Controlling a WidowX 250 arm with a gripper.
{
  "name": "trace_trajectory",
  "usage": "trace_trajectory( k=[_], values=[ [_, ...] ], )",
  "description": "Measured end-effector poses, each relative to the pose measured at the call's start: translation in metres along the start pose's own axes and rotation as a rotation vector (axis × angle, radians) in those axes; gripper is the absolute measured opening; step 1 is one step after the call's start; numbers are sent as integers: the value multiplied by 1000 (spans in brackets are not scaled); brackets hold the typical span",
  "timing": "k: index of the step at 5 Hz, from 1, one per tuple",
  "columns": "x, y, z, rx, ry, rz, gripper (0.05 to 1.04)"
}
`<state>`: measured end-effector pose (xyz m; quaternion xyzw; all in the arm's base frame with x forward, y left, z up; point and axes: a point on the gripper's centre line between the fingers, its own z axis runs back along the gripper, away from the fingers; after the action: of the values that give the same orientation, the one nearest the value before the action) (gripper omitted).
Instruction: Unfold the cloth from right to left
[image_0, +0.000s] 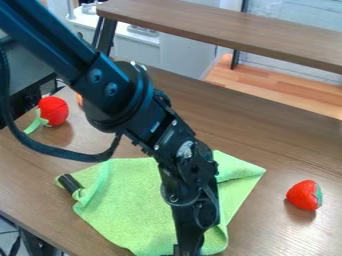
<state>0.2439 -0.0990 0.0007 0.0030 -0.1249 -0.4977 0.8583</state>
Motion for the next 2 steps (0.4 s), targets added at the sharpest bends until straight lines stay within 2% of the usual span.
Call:
trace_trajectory(
  k=[1, 2],
  values=[
    [-4, -3, -4, -13, 17, 7, 1001],
    [-7, -2, -6, 5, 23, 32, 1001]
  ],
)
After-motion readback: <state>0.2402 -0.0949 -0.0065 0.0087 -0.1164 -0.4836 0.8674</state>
